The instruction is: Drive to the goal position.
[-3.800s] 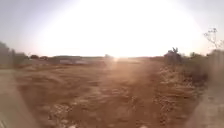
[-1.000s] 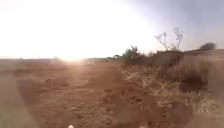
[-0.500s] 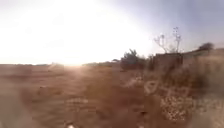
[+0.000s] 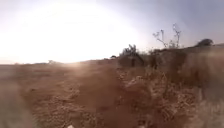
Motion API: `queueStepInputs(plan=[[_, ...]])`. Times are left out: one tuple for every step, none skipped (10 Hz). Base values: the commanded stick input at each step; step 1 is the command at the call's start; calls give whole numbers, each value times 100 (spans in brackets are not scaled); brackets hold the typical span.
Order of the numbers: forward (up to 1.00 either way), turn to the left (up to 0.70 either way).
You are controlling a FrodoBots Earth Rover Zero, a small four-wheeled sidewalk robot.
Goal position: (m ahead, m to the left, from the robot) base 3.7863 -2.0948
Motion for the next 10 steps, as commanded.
queueStepInputs(plan=[[70,0],[70,0],[70,0],[70,0],[70,0],[70,0],[70,0],[70,21],[70,35],[70,35]])
